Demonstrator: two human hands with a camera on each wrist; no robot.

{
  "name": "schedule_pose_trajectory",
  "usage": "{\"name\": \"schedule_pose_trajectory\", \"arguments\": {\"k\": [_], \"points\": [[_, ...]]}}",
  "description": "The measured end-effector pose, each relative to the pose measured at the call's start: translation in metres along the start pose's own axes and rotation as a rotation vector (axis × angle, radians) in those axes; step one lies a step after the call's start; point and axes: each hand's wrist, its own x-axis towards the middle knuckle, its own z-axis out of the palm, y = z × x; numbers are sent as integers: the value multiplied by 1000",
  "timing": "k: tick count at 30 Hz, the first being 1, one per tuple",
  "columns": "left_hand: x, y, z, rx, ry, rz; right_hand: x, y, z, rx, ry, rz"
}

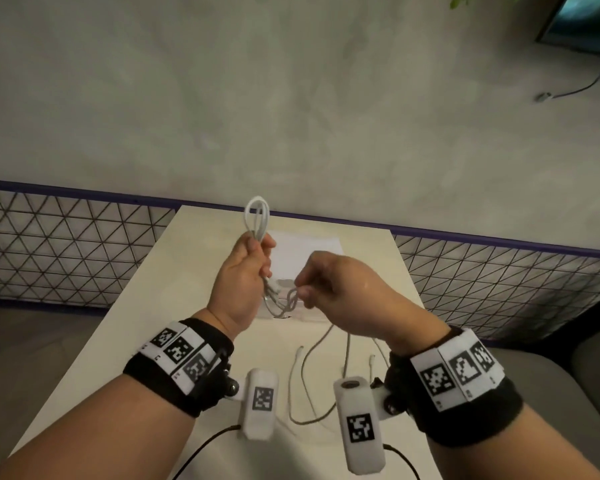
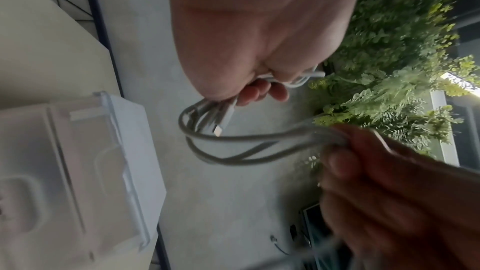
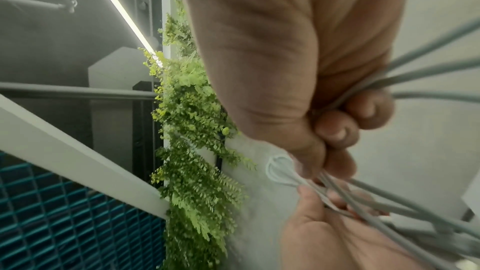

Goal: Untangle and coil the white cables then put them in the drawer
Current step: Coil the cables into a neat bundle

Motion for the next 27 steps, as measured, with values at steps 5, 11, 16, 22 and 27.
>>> {"name": "schedule_pose_trajectory", "arguments": {"k": [5, 11, 16, 22, 27], "points": [[-11, -2, 9, -104, -134, -131, 16, -11, 0, 15, 15, -64], [-19, 0, 18, -188, -144, -222, 27, -4, 14, 240, 175, -2], [-17, -8, 19, -203, -108, -280, 33, 6, 30, 253, 306, 23], [-19, -13, 16, -150, -88, -352, 30, 6, 36, 66, 377, -46], [-18, -14, 9, -163, -130, -411, 33, 19, 23, 18, 400, 64]]}}
